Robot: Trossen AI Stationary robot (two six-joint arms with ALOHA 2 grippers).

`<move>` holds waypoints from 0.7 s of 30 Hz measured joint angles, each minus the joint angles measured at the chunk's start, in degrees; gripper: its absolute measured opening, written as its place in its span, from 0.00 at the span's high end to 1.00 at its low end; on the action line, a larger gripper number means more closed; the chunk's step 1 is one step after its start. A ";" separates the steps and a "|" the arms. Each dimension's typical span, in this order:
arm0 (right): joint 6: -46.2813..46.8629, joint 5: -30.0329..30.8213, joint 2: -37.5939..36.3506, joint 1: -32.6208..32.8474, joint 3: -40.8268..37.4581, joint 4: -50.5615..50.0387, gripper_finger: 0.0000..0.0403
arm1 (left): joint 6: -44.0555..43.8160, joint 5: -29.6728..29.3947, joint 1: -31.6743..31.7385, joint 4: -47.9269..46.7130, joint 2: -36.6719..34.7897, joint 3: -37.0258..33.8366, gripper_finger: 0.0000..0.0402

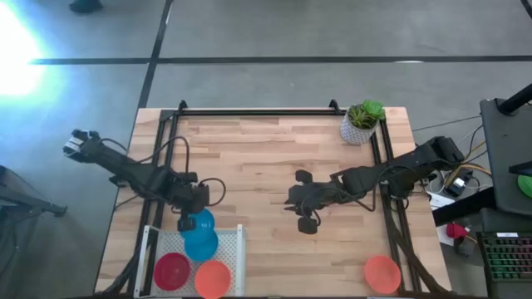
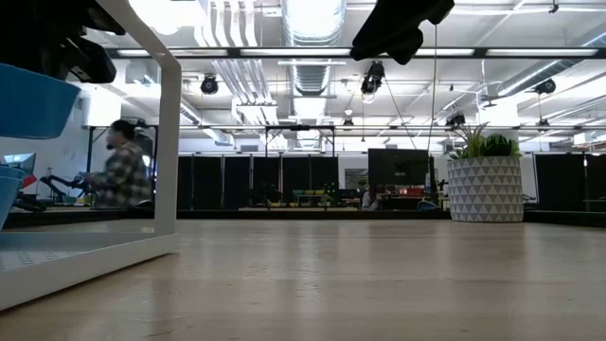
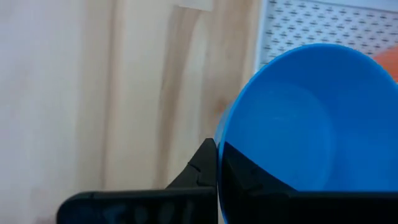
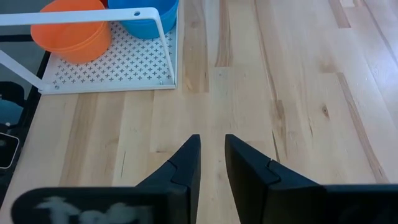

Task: Pick & Place Mini bowls
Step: Stack the blue bowl on top of the blue bowl on the shelf

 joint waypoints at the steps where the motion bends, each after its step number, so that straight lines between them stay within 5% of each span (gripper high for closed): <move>1: -0.01 0.00 0.00 0.00 0.00 0.02 0.83 | -0.46 0.39 -0.77 0.81 0.03 -0.24 1.00; 9: -0.01 0.00 0.00 0.00 0.00 0.25 0.80 | -2.73 1.63 -5.04 12.28 0.17 -4.26 1.00; 21: -0.01 0.00 0.00 0.00 0.00 0.24 0.83 | -3.89 2.73 -5.78 14.88 0.31 -10.45 1.00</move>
